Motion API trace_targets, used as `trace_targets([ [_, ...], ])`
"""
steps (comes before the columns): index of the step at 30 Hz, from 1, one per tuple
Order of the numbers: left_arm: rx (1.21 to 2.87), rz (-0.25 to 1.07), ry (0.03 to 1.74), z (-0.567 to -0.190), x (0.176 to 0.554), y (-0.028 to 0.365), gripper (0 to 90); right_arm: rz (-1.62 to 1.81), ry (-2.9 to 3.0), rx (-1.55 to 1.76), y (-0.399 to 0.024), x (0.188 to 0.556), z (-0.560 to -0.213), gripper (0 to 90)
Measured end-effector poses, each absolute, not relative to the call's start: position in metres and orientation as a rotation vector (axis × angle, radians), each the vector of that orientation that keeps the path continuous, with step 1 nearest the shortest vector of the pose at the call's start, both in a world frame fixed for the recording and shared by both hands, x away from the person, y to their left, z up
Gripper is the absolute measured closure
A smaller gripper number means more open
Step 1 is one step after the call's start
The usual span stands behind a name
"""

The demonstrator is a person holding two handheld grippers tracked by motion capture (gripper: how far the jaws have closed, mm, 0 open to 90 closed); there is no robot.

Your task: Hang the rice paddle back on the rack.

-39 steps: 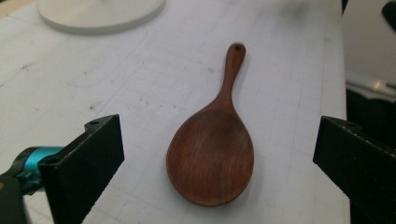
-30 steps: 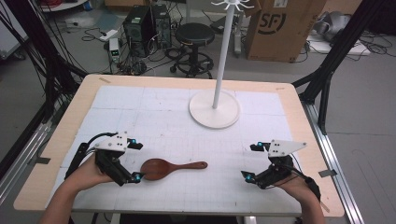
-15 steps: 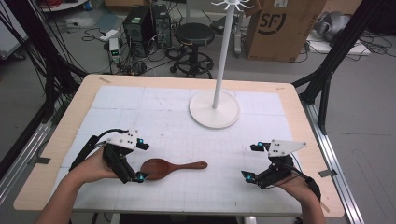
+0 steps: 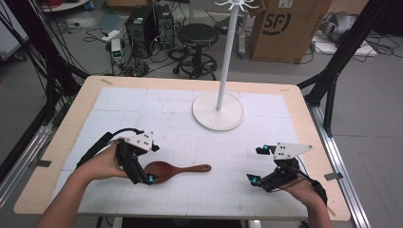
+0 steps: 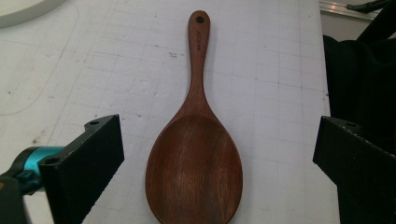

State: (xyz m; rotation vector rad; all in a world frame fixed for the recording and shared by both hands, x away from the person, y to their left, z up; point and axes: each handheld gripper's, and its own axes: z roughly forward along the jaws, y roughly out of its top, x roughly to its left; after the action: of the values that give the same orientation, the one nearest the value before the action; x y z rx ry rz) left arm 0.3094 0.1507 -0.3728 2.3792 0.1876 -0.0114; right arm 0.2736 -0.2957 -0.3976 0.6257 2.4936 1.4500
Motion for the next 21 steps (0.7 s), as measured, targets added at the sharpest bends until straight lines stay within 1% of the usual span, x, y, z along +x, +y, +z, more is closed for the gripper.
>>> trace_targets([
  [3,2.388,-0.020,0.194,-0.377,0.312,0.143,2.3,1.446,2.498,0.626,-0.295,0.274,-0.398,0.3],
  [17,2.546,0.001,0.210,-0.394,0.322,0.105,3.1,1.434,2.501,0.629,-0.295,0.275,-0.400,0.3],
  [21,2.556,-0.002,0.194,-0.397,0.322,0.097,3.2,1.431,2.505,0.631,-0.296,0.275,-0.402,0.3],
])
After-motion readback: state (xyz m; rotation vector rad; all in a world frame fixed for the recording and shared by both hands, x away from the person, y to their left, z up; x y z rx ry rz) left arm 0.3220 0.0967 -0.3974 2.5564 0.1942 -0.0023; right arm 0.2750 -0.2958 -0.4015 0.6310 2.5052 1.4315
